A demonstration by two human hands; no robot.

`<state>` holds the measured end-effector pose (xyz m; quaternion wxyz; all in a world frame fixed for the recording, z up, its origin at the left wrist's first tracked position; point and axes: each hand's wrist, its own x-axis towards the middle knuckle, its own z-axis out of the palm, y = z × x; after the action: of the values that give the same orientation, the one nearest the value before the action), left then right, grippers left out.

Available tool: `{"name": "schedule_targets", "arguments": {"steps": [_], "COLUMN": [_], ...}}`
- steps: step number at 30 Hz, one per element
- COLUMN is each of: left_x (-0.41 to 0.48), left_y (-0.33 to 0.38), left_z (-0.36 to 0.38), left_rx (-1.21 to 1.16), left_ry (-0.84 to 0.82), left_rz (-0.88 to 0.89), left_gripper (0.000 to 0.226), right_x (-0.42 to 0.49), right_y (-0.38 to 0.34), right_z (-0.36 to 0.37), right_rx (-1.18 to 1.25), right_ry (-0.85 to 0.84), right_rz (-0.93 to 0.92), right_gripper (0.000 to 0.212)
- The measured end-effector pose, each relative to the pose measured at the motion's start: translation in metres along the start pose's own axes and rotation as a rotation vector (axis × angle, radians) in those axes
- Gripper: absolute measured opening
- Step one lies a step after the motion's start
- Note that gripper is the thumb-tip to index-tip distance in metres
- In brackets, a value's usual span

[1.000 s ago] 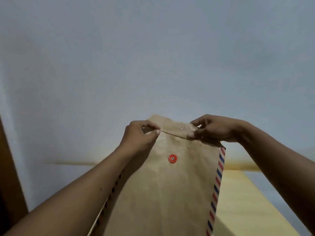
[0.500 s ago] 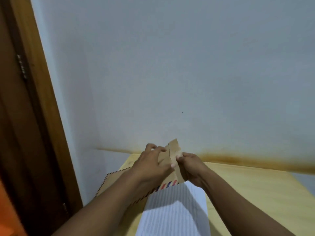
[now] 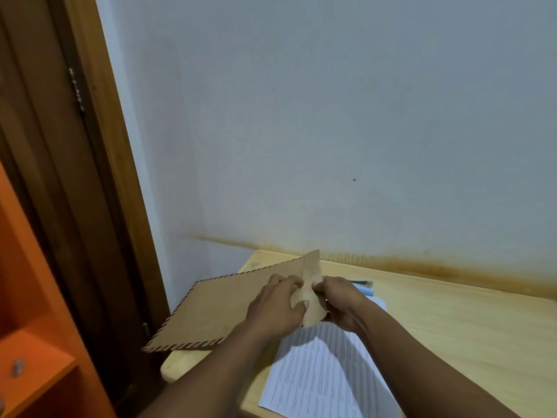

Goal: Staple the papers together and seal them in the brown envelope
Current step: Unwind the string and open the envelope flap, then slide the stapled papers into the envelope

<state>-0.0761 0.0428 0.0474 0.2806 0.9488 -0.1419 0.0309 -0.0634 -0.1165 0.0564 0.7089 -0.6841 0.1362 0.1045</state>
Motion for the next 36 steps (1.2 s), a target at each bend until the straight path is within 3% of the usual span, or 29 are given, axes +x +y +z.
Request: {"name": "schedule_targets", "arguments": {"steps": [6,10,12,15,20,26,32,34,36], "left_x": [-0.001,-0.003,-0.005,-0.009,-0.013,-0.012,-0.008,-0.006,-0.006], "left_y": [-0.005,-0.009,-0.013,-0.019,-0.023,-0.031,-0.046,-0.05,-0.053], "left_z": [-0.004,-0.002,0.001,0.003,0.006,0.01,0.01,0.012,0.014], "left_rx": [0.212,0.401,0.428,0.46,0.544,0.59,0.615,0.619,0.622], "left_ry": [0.12,0.076,0.085,0.087,0.106,0.135,0.154,0.142,0.136], "left_rz": [0.003,-0.003,0.014,0.045,0.126,0.162,0.137,0.134,0.141], "left_gripper": [0.033,0.02,0.018,0.016,0.034,0.043,0.043,0.044,0.045], "right_x": [-0.003,-0.009,-0.003,0.018,0.031,0.041,0.039,0.041,0.042], "right_y": [0.006,0.006,0.008,0.017,0.03,0.032,0.019,0.027,0.038], "right_z": [-0.002,-0.004,-0.013,-0.043,-0.072,-0.081,-0.091,-0.094,-0.094], "right_rx": [-0.121,-0.228,-0.41,-0.954,-1.355,-1.445,-1.294,-1.339,-1.376], "right_ry": [-0.034,-0.055,0.04,0.269,0.131,0.052,0.08,0.116,0.162], "right_rz": [0.019,0.026,-0.078,-0.303,-0.301,-0.193,-0.233,-0.233,-0.21], "right_gripper": [0.024,0.023,0.028,0.024,0.039,0.066,0.03,0.027,0.041]}}
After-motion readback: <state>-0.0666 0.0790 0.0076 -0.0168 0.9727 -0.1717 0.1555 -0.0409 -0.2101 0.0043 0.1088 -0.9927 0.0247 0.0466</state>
